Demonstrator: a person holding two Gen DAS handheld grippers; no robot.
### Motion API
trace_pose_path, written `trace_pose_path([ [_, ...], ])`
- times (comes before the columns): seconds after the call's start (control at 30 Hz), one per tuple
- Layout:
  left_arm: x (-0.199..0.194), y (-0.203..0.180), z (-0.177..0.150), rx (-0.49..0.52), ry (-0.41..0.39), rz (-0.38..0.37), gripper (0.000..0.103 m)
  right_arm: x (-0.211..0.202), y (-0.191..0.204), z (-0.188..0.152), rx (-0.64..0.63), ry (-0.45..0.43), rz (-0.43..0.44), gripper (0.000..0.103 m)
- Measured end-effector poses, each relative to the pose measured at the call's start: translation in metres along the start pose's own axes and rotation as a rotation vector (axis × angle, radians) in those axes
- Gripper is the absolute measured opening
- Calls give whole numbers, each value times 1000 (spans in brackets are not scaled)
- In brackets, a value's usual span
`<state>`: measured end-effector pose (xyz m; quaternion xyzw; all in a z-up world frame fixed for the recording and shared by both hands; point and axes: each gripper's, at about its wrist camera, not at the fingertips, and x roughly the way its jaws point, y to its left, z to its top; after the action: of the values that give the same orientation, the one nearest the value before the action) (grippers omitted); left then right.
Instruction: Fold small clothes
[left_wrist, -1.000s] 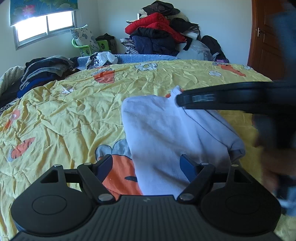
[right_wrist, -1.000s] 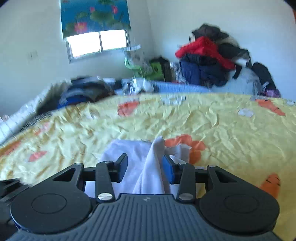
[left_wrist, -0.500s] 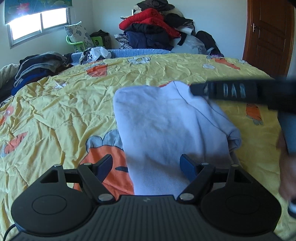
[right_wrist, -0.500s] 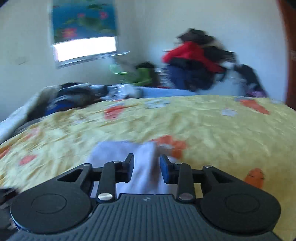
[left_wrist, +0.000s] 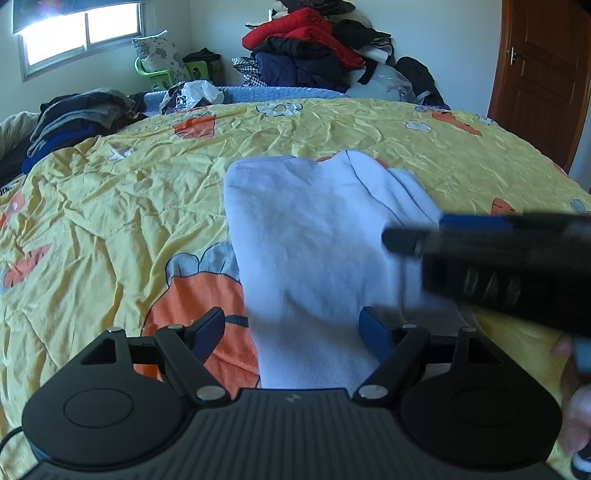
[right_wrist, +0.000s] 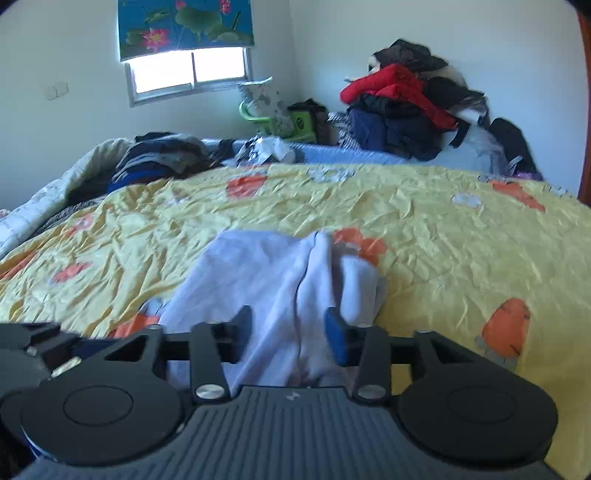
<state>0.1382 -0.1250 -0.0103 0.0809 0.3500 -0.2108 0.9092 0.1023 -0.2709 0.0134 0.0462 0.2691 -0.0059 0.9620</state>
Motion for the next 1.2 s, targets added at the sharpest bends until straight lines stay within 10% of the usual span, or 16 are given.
trace_pose_path([
  [0.17,-4,3,-3,-7,-7,2,80,3,-8,-14,15,41,-33,63],
  [0.3,-3,28,-1,-72,-28,-18,83,-11,-26,-16,117,11,1,88],
  [0.47,19,76,0,-296,38,-249,84,1,-61,-30,301,96,149,87],
  [0.77,26,55,-5,-208,-34,-370,82,24,-61,-33,376,83,306,78],
  [1.1,14,62,-6,-194,-55,-288,21,25,-73,-42,509,84,292,34],
  [1.2,0,60,-1,-175,-85,-264,17,23,-74,-45,586,66,333,31],
])
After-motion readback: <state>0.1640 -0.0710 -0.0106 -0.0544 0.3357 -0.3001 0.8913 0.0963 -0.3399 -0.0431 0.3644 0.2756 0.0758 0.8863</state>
